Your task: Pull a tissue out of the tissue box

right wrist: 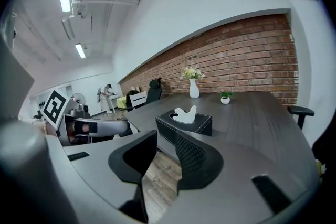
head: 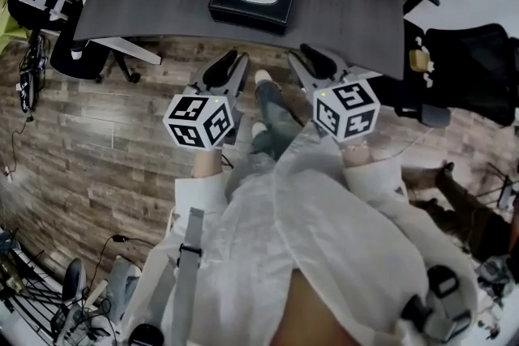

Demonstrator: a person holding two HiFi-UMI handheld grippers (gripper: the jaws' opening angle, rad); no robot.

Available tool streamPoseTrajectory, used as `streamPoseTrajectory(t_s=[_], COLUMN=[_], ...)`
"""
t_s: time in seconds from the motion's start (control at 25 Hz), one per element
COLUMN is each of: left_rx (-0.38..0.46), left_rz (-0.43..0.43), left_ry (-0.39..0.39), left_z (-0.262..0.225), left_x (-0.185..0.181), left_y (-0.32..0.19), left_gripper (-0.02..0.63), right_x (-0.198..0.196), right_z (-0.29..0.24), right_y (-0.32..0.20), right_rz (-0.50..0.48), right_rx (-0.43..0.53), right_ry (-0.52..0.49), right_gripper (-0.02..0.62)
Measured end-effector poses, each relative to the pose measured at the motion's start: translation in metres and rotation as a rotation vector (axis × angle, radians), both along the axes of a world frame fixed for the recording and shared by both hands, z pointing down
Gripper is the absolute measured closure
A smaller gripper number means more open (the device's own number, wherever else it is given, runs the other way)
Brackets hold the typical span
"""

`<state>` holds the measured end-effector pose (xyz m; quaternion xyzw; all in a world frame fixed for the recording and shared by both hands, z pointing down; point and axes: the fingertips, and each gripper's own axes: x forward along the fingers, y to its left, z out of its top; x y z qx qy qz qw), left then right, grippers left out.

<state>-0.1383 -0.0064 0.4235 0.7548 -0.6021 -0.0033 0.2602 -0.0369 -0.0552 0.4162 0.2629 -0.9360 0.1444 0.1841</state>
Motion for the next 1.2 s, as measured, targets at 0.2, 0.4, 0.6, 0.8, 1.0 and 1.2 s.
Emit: streamPoseTrajectory(t_s=[0.2, 0.4, 0.6, 0.8, 1.0, 1.2], left_rx=[-0.02, -0.025, -0.002, 0.033, 0.031, 0.011], left_rz=[-0.031, -0.042, -0.035, -0.035, -0.016, 0.026], left_ry=[-0.007, -0.031, -0.067, -0.085, -0.117, -0.132], left_z=[0.006, -0.002, -0.015, -0.027, -0.03, -0.024], left_x=[-0.019, -0.037, -0.053, -0.065, -0.068, -0.061], left_y=[-0.013, -0.043, -0.093, -0.138, -0.17, -0.199], left_gripper=[0.514, 0.514, 0.514, 0.514, 0.514, 0.514], right_x=[-0.014, -0.03, -0.05, -0.073, -0.084, -0.085], right_z=[0.004, -0.002, -0.005, -0.014, -0.018, -0.013], right_y=[-0.02, -0.058, -0.104, -0.148, -0.177, -0.201], right_rz=[-0.006, -0.014, -0.028, -0.06, -0.095, -0.11], right_rx=[-0.011, -0.005, -0.002, 0.015, 0.023, 0.017], right_ry=[-0.01, -0.023, -0.044, -0.07, -0.083, -0.074], right_gripper=[0.503, 0.503, 0.503, 0.503, 0.503, 0.503])
